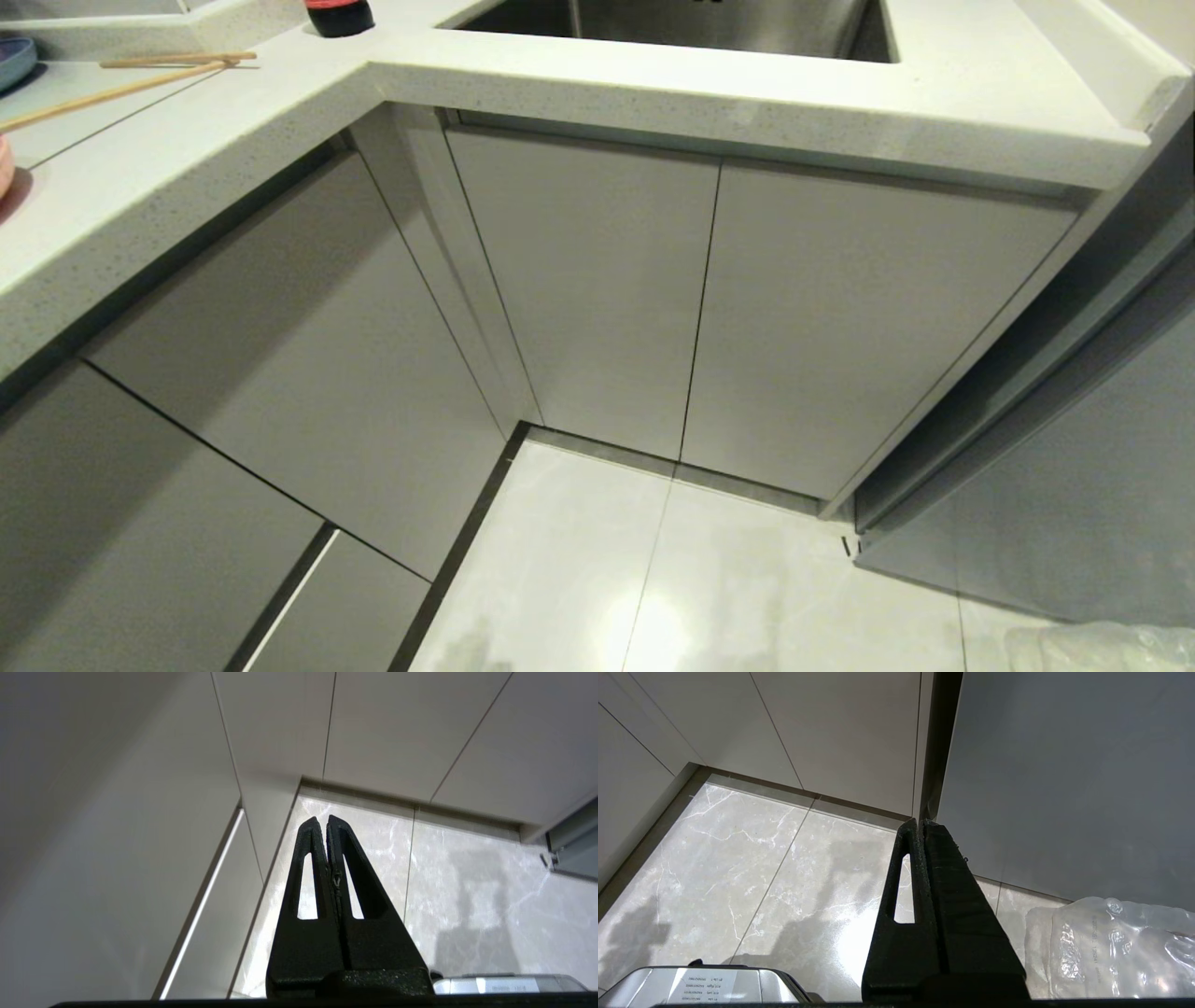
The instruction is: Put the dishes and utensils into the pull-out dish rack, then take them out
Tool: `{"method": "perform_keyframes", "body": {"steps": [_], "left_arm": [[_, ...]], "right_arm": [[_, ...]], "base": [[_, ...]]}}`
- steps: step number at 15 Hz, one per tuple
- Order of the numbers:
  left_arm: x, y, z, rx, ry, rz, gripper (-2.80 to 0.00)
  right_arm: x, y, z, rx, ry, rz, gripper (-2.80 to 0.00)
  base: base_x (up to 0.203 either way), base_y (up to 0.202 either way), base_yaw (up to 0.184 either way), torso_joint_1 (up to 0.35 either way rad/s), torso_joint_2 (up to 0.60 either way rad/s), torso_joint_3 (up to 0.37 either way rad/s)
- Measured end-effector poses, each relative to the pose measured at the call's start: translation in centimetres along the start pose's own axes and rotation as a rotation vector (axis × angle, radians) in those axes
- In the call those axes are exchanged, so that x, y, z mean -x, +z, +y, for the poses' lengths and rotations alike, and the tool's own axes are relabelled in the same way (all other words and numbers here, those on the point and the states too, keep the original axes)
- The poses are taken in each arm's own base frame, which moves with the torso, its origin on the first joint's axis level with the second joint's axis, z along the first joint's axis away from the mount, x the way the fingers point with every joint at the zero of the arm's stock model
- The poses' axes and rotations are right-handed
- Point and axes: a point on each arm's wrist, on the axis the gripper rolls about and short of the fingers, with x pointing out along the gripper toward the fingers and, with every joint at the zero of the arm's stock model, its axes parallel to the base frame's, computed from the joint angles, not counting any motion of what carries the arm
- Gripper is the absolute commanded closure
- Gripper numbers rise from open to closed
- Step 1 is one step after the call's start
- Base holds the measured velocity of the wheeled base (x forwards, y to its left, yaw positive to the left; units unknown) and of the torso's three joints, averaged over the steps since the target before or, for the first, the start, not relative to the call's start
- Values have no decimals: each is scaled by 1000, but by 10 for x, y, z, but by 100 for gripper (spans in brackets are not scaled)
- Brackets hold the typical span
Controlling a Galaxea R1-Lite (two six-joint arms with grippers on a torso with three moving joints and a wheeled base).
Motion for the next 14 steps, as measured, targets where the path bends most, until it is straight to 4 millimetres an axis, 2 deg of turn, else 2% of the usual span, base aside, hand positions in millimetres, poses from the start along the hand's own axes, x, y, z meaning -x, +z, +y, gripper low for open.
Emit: {"method": "perform_keyframes", "body": {"steps": [5, 14], "left_arm": [[0, 0, 0, -2, 5, -7, 0], [0, 0, 0, -2, 5, -7, 0]], "right_arm": [[0, 0, 0, 0, 0, 0, 0], [0, 0, 0, 0, 0, 0, 0]], "base": [[0, 0, 0, 1, 1, 40], [0, 0, 0, 3, 1, 195]]}}
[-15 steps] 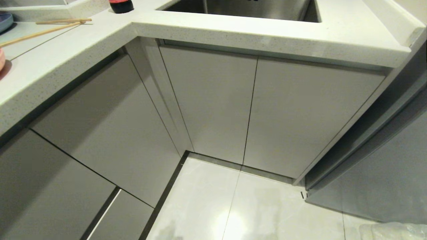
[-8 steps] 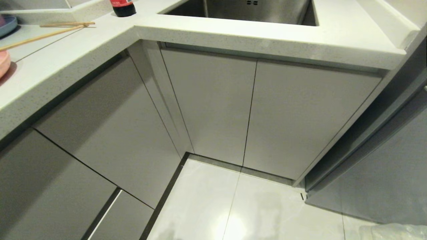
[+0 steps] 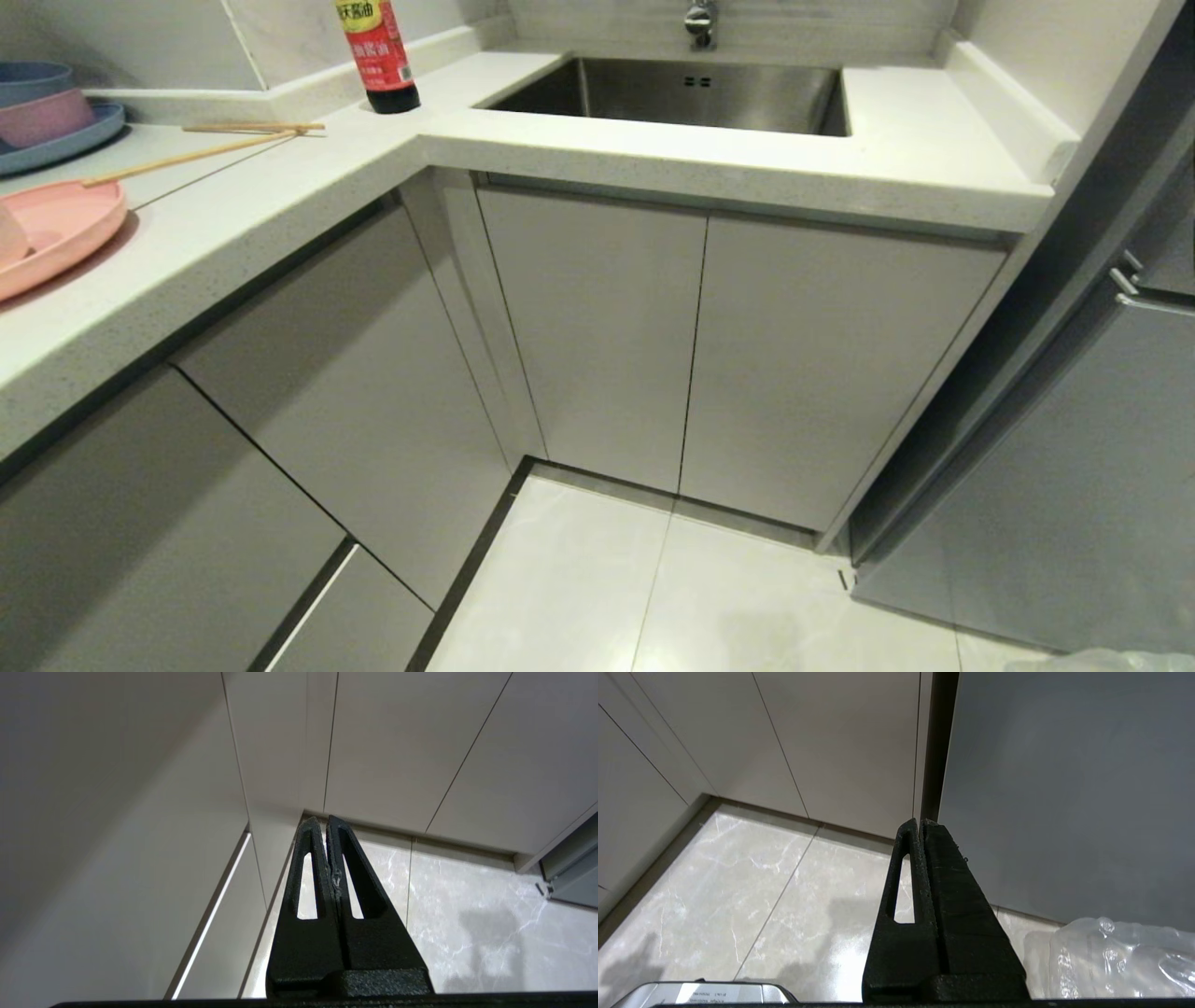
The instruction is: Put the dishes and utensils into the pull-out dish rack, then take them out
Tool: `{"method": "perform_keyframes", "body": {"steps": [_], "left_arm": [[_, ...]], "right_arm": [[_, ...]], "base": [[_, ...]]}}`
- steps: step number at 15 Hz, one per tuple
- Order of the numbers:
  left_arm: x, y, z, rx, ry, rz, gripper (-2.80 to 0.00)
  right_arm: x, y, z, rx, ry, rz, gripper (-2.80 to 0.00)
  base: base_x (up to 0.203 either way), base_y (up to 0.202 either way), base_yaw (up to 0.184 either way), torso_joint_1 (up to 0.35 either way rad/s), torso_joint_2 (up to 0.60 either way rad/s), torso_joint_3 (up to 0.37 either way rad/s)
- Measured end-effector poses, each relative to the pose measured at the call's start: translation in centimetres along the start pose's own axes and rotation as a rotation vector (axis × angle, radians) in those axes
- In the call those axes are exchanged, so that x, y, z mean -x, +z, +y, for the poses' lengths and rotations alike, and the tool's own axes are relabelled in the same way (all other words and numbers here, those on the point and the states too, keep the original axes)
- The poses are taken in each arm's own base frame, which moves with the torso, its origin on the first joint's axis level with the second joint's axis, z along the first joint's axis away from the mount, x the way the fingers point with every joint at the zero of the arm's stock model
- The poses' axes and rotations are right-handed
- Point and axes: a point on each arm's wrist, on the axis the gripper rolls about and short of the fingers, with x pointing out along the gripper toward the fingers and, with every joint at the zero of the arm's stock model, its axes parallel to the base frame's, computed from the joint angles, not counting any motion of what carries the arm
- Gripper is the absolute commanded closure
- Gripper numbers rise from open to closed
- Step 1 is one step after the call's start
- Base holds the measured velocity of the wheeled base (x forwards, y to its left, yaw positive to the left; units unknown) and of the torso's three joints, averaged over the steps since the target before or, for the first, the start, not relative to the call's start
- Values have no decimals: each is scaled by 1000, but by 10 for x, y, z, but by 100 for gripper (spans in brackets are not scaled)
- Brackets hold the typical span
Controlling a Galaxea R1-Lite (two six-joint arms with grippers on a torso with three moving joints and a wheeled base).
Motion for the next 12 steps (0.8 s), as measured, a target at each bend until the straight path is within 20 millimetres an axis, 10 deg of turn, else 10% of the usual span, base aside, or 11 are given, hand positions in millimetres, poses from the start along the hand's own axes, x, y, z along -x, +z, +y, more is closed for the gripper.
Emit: {"method": "perform_keyframes", "body": {"steps": [12], "left_arm": [[0, 0, 0, 2, 0, 1, 0]], "right_arm": [[0, 0, 0, 0, 0, 0, 0]], "base": [[0, 0, 0, 2, 3, 203]]}}
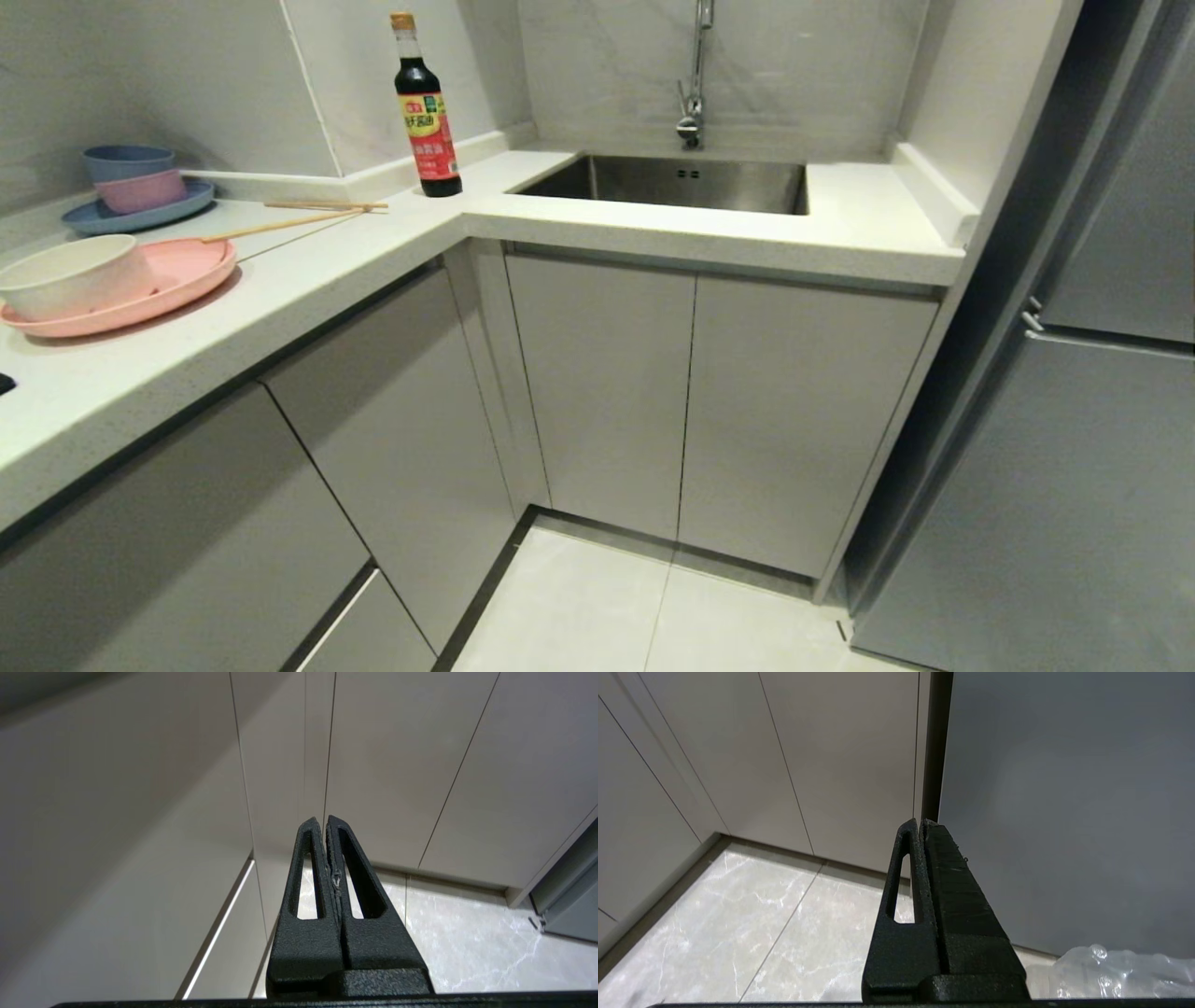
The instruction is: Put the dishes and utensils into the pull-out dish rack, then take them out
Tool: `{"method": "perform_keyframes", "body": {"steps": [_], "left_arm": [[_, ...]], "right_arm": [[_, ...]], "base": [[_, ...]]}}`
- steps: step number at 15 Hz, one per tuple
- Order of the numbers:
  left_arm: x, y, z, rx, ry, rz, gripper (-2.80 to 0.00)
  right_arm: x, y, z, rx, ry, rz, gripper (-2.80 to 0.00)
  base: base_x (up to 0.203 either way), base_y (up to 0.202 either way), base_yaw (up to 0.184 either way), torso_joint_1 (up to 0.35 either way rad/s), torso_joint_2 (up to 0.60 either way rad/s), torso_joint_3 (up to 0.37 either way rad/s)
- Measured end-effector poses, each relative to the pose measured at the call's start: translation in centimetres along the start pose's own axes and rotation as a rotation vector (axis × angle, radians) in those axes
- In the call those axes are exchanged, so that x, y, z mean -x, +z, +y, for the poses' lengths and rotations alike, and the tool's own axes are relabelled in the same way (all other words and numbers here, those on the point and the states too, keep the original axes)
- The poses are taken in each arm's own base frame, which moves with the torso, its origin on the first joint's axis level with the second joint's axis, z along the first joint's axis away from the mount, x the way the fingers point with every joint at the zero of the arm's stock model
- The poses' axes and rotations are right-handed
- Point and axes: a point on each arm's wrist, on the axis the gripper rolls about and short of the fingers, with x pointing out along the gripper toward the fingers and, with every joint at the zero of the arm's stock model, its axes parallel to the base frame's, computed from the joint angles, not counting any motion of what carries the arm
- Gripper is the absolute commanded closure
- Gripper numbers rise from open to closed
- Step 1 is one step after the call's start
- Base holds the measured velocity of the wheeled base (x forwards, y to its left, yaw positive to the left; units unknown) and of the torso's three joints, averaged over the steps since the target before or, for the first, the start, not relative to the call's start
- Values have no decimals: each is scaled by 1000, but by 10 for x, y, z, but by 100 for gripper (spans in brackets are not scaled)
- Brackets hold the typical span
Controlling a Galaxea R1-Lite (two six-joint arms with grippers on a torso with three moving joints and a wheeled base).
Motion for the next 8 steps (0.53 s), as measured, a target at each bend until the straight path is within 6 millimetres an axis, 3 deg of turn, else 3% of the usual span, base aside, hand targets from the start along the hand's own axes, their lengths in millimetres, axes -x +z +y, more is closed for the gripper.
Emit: {"method": "perform_keyframes", "body": {"steps": [8], "left_arm": [[0, 0, 0, 2, 0, 1, 0]], "right_arm": [[0, 0, 0, 0, 0, 0, 0]], "base": [[0, 0, 0, 2, 4, 204]]}}
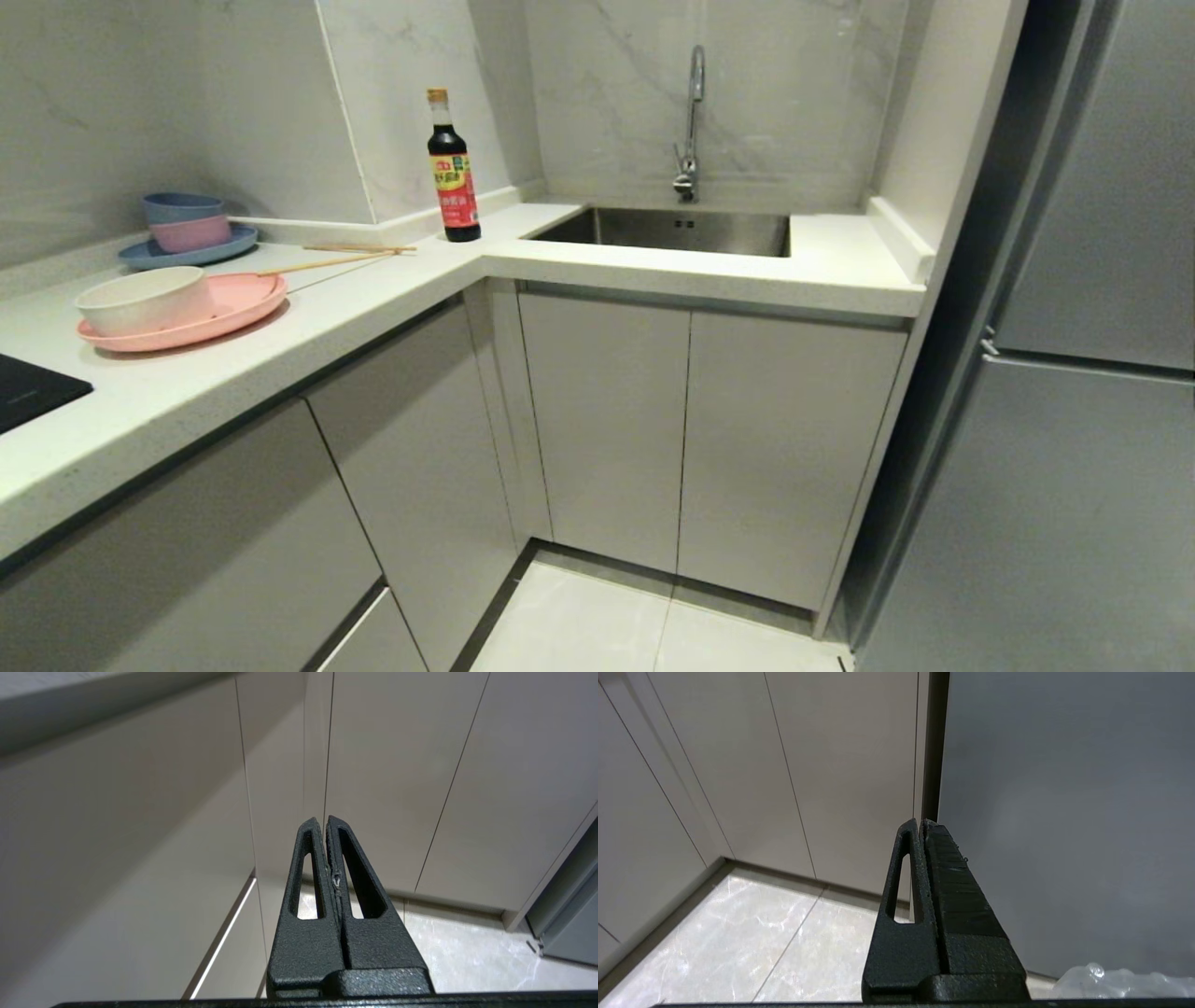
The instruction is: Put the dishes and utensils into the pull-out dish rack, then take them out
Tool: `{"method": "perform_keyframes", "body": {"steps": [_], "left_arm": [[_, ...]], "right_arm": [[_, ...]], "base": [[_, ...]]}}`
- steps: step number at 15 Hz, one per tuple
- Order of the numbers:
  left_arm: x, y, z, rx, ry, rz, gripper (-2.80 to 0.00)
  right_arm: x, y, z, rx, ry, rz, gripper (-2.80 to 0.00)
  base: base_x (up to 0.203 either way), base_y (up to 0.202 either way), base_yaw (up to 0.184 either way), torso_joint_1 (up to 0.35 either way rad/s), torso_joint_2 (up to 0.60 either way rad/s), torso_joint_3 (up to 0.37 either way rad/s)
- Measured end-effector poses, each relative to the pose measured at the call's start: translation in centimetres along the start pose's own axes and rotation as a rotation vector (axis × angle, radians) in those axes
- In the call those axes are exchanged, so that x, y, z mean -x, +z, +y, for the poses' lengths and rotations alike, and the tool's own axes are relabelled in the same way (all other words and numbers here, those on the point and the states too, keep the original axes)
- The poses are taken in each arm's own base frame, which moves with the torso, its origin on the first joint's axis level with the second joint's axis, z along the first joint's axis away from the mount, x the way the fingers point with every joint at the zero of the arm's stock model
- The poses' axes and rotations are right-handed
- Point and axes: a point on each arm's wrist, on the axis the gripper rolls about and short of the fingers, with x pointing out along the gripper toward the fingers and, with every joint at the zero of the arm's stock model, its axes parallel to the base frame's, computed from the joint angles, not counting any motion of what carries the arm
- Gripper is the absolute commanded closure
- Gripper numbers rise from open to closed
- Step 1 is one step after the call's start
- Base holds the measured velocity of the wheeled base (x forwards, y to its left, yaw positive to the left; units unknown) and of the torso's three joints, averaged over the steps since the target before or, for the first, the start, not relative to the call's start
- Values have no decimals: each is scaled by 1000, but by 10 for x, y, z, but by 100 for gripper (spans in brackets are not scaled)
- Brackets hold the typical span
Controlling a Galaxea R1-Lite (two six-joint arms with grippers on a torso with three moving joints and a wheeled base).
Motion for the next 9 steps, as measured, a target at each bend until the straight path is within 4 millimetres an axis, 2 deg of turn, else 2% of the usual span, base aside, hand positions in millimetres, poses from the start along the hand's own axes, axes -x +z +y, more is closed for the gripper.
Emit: {"method": "perform_keyframes", "body": {"steps": [3, 9], "left_arm": [[0, 0, 0, 0, 0, 0, 0], [0, 0, 0, 1, 1, 0, 0]], "right_arm": [[0, 0, 0, 0, 0, 0, 0], [0, 0, 0, 0, 0, 0, 0]], "base": [[0, 0, 0, 1, 0, 175], [0, 0, 0, 1, 2, 18]]}}
